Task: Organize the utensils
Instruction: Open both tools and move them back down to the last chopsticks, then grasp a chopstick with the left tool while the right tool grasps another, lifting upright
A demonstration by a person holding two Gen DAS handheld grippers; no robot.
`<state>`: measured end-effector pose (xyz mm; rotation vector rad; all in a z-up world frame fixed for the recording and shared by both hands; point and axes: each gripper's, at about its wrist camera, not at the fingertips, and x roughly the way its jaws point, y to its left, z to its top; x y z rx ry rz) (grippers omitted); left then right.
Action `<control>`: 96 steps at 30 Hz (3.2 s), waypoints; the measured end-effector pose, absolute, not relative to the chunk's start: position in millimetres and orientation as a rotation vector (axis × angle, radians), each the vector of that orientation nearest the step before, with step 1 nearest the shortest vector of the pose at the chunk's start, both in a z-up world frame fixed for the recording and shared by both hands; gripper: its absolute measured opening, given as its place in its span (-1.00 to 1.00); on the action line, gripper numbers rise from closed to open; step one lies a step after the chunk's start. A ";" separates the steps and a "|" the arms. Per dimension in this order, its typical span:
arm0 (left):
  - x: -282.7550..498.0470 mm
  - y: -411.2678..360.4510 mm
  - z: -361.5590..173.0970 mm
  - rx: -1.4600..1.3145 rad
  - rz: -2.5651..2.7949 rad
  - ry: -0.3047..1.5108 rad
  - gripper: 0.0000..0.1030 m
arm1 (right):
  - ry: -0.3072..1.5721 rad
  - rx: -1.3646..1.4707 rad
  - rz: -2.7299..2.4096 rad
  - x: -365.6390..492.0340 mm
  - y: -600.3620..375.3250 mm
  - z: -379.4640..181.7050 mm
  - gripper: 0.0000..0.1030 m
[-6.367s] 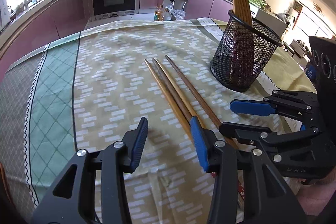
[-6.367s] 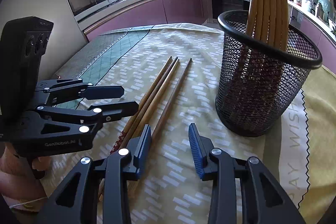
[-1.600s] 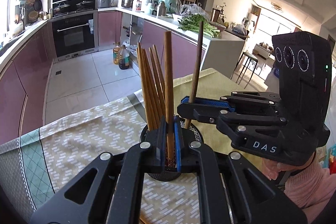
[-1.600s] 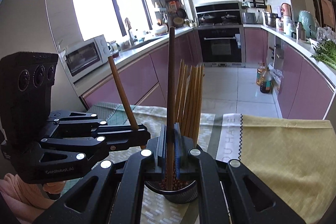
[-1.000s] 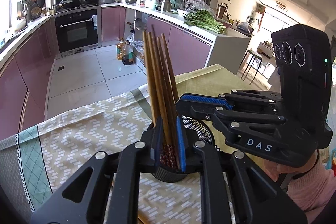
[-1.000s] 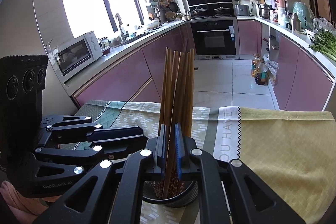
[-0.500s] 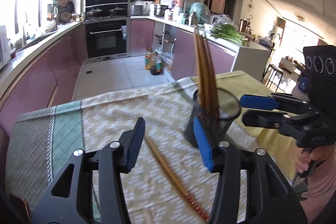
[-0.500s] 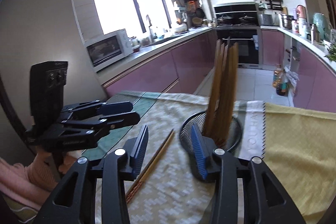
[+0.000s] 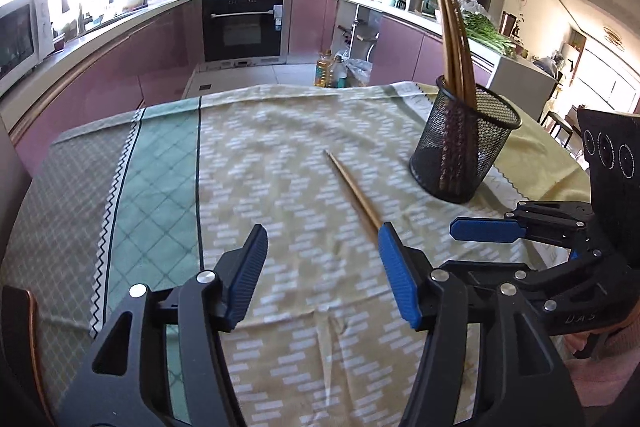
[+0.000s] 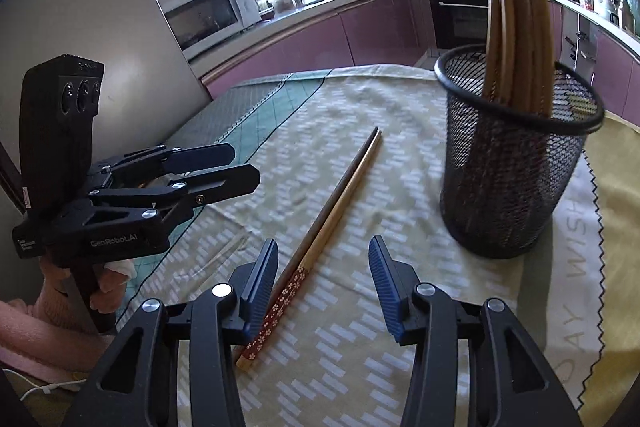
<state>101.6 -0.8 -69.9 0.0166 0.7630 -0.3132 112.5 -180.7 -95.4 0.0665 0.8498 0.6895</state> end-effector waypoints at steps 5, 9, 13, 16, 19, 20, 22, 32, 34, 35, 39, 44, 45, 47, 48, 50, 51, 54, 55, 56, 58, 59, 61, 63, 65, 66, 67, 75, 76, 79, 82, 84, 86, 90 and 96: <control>101.1 -2.5 -74.6 0.017 -0.302 0.777 0.11 | 0.867 0.053 0.674 110.2 -172.7 -100.9 -0.12; 100.2 -5.3 -75.7 0.021 -0.297 0.778 0.12 | 0.873 0.043 0.664 109.3 -169.2 -101.5 -0.12; 99.5 -5.4 -77.7 0.021 -0.300 0.782 0.13 | 0.878 0.028 0.650 109.7 -163.6 -103.1 -0.12; 99.2 -6.3 -79.5 0.021 -0.302 0.786 0.13 | 0.882 0.021 0.647 108.4 -162.7 -103.9 -0.12; 99.2 -6.4 -80.1 0.020 -0.305 0.788 0.13 | 0.889 0.003 0.639 107.6 -158.6 -105.3 -0.13; 99.0 -6.0 -79.5 0.020 -0.305 0.787 0.13 | 0.887 -0.003 0.637 107.4 -157.5 -104.7 -0.13; 99.4 -5.7 -80.5 0.018 -0.306 0.789 0.13 | 0.886 -0.021 0.628 106.2 -154.8 -104.6 -0.14; 100.4 -6.2 -83.9 0.015 -0.318 0.800 0.13 | 0.888 -0.020 0.606 104.2 -160.9 -104.6 -0.31; 101.3 -7.4 -84.8 0.018 -0.321 0.804 0.13 | 0.892 -0.010 0.604 105.2 -164.6 -104.7 -0.36; 101.5 -8.2 -85.3 0.019 -0.324 0.807 0.13 | 0.895 -0.005 0.602 105.6 -166.2 -104.7 -0.37; 102.9 -13.8 -86.9 0.025 -0.346 0.816 0.13 | 0.904 0.016 0.590 106.4 -174.5 -105.0 -0.43; 108.3 -28.2 -90.8 0.057 -0.381 0.839 0.10 | 0.914 0.049 0.588 108.3 -186.1 -105.9 -0.45; 110.1 -31.5 -92.4 0.066 -0.383 0.845 0.09 | 0.915 0.050 0.586 108.8 -187.1 -106.0 -0.45; 114.6 -38.9 -96.9 0.081 -0.390 0.864 0.00 | 0.915 0.048 0.584 108.8 -188.5 -106.3 -0.46; 115.4 -40.5 -98.5 0.086 -0.395 0.869 -0.02 | 0.916 0.049 0.585 109.1 -188.8 -106.3 -0.46; 118.8 -44.5 -101.9 0.091 -0.401 0.886 -0.06 | 0.915 0.045 0.586 109.2 -188.4 -106.4 -0.46; 120.0 -45.4 -103.3 0.091 -0.406 0.893 -0.08 | 0.915 0.045 0.587 109.4 -188.7 -106.5 -0.46; 122.5 -47.0 -104.7 0.088 -0.410 0.898 -0.12 | 0.915 0.044 0.590 110.6 -185.5 -106.2 -0.46; 122.6 -46.7 -105.1 0.085 -0.411 0.899 -0.20 | 0.916 0.044 0.590 111.0 -185.1 -105.8 -0.46; 122.4 -46.3 -104.9 0.080 -0.418 0.902 -0.29 | 0.916 0.042 0.589 111.5 -185.3 -105.8 -0.46; 121.4 -45.6 -104.3 0.074 -0.427 0.903 -0.42 | 0.915 0.039 0.588 113.0 -184.1 -105.7 -0.46; 120.4 -45.5 -104.0 0.073 -0.427 0.905 -0.53 | 0.915 0.037 0.588 114.0 -183.7 -105.5 -0.46; 118.6 -44.4 -104.5 0.069 -0.429 0.910 -0.55 | 0.911 0.025 0.583 116.5 -180.4 -104.6 -0.46; 117.4 -42.2 -104.1 0.058 -0.426 0.917 -0.56 | 0.909 0.018 0.581 120.1 -177.4 -104.1 -0.45; 116.4 -41.3 -103.2 0.061 -0.421 0.915 -0.55 | 0.905 0.004 0.575 124.5 -173.2 -103.1 -0.45; 116.2 -41.0 -103.4 0.062 -0.422 0.916 -0.55 | 0.906 -0.001 0.577 128.1 -170.1 -103.2 -0.45; 116.5 -41.1 -103.6 0.059 -0.424 0.918 -0.55 | 0.906 -0.003 0.576 131.0 -169.0 -102.9 -0.45; 112.1 -40.1 -102.5 0.077 -0.443 0.922 -0.63 | 0.900 -0.032 0.544 147.2 -160.9 -102.5 -0.54; 112.3 -39.4 -102.1 0.075 -0.447 0.927 -0.62 | 0.901 -0.026 0.542 147.4 -162.8 -102.7 -0.58; 114.2 -39.0 -98.6 0.080 -0.429 0.914 -0.46 | 0.904 -0.024 0.537 147.6 -165.5 -103.2 -0.59; 122.0 -38.8 -97.6 0.076 -0.414 0.908 -0.46 | 0.903 -0.037 0.535 148.4 -163.6 -103.1 -0.57; 130.1 -39.4 -99.2 0.074 -0.396 0.918 -0.47 | 0.902 -0.043 0.533 149.8 -162.1 -103.1 -0.57; 136.9 -40.8 -101.9 0.082 -0.384 0.930 -0.48 | 0.902 -0.048 0.533 151.4 -160.6 -103.5 -0.57; 145.0 -43.4 -103.0 0.093 -0.377 0.933 -0.48 | 0.901 -0.054 0.531 155.1 -158.5 -103.9 -0.57; 148.8 -47.0 -104.3 0.087 -0.367 0.928 -0.74 | 0.904 -0.028 0.533 157.8 -161.0 -104.3 -0.83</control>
